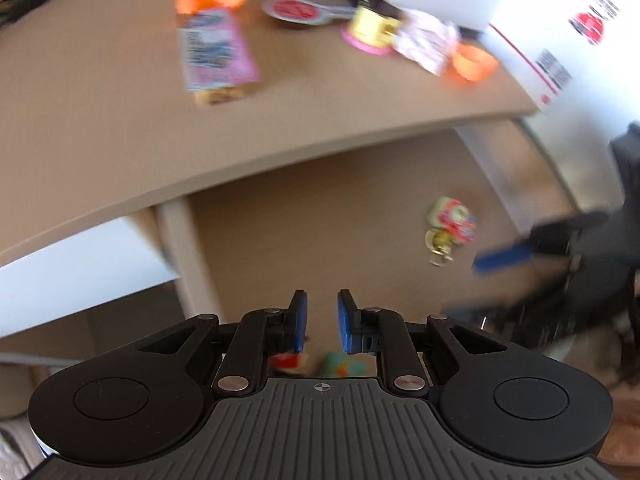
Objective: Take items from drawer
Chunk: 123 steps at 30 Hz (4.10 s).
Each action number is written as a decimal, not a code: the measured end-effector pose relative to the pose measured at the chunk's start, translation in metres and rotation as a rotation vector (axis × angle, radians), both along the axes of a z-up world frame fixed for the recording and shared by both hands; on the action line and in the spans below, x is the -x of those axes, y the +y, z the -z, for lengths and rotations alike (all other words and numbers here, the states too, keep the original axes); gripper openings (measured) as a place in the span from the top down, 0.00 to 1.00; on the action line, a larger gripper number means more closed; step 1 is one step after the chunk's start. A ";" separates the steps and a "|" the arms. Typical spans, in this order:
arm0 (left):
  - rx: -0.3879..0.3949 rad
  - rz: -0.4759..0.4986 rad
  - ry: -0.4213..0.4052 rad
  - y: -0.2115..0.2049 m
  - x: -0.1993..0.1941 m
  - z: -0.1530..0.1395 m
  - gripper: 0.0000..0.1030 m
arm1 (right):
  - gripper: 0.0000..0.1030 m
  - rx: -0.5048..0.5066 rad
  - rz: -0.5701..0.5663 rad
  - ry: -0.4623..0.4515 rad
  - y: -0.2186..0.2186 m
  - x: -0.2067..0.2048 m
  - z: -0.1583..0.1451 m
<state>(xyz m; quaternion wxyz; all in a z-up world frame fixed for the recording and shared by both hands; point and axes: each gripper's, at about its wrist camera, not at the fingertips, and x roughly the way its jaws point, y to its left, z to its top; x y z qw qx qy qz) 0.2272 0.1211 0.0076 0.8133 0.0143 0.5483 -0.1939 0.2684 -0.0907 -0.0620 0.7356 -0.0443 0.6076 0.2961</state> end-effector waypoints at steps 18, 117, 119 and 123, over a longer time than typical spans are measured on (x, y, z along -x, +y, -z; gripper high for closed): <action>0.152 -0.184 -0.084 0.075 0.034 -0.027 0.82 | 0.44 0.221 -0.209 0.035 0.123 -0.006 0.046; 0.144 -0.061 -0.021 -0.002 0.010 -0.024 0.68 | 0.45 0.081 -0.115 -0.129 0.042 -0.010 -0.008; 0.180 -0.066 -0.088 -0.005 -0.003 -0.044 0.68 | 0.45 0.034 -0.069 -0.187 0.020 -0.008 -0.038; 0.220 -0.099 -0.262 -0.020 -0.051 -0.080 0.68 | 0.46 -0.034 0.051 -0.317 -0.013 -0.018 -0.097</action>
